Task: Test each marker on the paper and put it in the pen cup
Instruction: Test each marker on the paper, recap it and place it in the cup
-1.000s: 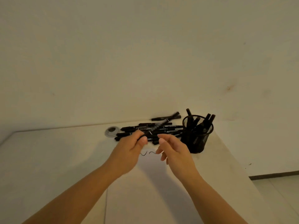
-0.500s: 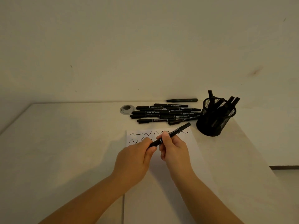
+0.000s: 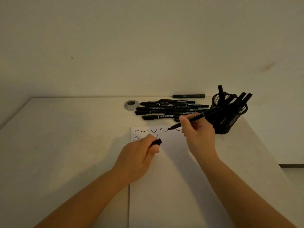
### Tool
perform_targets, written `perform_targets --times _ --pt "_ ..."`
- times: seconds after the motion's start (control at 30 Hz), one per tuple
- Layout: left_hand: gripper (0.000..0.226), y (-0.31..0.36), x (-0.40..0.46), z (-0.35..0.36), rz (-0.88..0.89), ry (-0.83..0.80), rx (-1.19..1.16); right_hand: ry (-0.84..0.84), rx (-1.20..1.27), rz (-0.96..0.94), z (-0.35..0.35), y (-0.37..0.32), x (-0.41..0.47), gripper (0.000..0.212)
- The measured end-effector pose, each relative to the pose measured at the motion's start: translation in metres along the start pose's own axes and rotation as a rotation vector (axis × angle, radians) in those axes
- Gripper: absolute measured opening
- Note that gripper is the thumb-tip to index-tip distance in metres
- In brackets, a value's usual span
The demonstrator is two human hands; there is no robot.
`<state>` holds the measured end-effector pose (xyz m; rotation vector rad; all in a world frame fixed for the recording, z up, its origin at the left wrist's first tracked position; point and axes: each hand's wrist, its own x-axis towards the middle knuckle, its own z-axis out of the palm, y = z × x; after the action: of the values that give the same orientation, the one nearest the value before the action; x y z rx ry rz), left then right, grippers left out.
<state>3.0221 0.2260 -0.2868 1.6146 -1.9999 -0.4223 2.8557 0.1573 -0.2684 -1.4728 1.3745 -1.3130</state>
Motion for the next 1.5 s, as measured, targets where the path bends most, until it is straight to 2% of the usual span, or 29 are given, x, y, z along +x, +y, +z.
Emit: perform_targets --times 0.07,0.13,0.27,0.5,0.77,0.87,0.93,1.03,1.13,1.37,1.5 --pt "0.044 -0.001 -0.001 0.006 0.04 -0.074 0.041 -0.082 0.013 0.061 0.005 0.01 0.001 0.012" --pt "0.042 -0.005 -0.002 0.009 0.039 -0.079 0.024 -0.098 0.051 0.094 0.009 0.02 0.0 0.015" --pt "0.038 -0.005 -0.004 0.011 0.057 -0.07 -0.007 -0.1 0.01 0.057 0.011 0.031 -0.001 0.024" --pt "0.036 -0.005 -0.002 0.011 0.037 -0.084 -0.018 -0.244 -0.141 -0.015 0.013 0.033 0.0 0.018" --pt "0.036 -0.006 -0.001 0.012 0.056 -0.074 -0.036 -0.04 -0.207 -0.03 -0.001 0.03 0.002 0.019" --pt "0.033 -0.008 -0.001 0.013 0.039 -0.046 -0.073 0.005 -0.069 -0.068 -0.004 0.019 0.0 0.018" --pt "0.026 -0.008 -0.001 0.012 0.015 -0.017 -0.118 -0.009 0.053 -0.023 -0.006 0.012 -0.002 0.017" --pt "0.011 -0.008 -0.002 0.011 0.005 -0.001 -0.152 -0.066 0.322 0.165 -0.007 0.01 -0.008 0.025" --pt "0.015 -0.008 -0.001 0.011 0.004 -0.004 -0.145 -0.115 0.527 0.317 -0.006 0.016 -0.015 0.026" --pt "0.009 -0.01 0.0 0.011 0.0 -0.023 -0.124 -0.21 0.488 0.244 -0.006 0.026 -0.019 0.041" --pt "0.018 -0.011 0.0 0.012 0.008 -0.028 -0.12 -0.23 0.484 0.226 -0.006 0.026 -0.02 0.035"
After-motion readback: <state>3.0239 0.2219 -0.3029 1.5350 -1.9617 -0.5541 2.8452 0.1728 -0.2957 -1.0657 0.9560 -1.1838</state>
